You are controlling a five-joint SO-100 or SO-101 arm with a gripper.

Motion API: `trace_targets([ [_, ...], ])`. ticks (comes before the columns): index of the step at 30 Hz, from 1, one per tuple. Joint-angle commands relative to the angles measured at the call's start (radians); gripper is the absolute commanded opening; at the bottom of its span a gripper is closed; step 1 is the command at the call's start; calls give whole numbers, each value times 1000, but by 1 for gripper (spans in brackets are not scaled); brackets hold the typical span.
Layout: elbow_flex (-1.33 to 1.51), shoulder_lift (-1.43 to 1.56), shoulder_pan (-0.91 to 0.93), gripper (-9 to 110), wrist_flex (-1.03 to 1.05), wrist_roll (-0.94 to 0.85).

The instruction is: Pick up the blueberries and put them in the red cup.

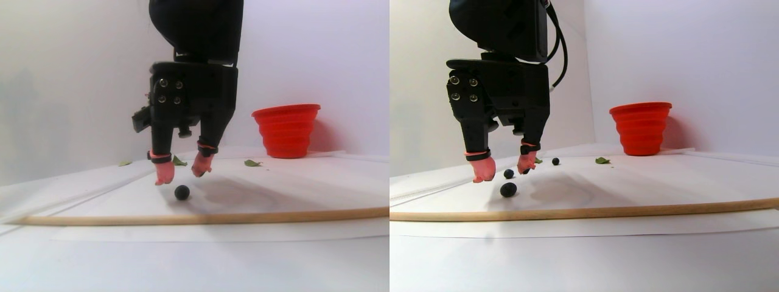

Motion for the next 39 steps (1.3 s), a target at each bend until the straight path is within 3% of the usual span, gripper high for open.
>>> trace_targets([
  [1,-54,5,-5,19,-29,-2],
  [39,-133,-169,-29,20,-140,18],
])
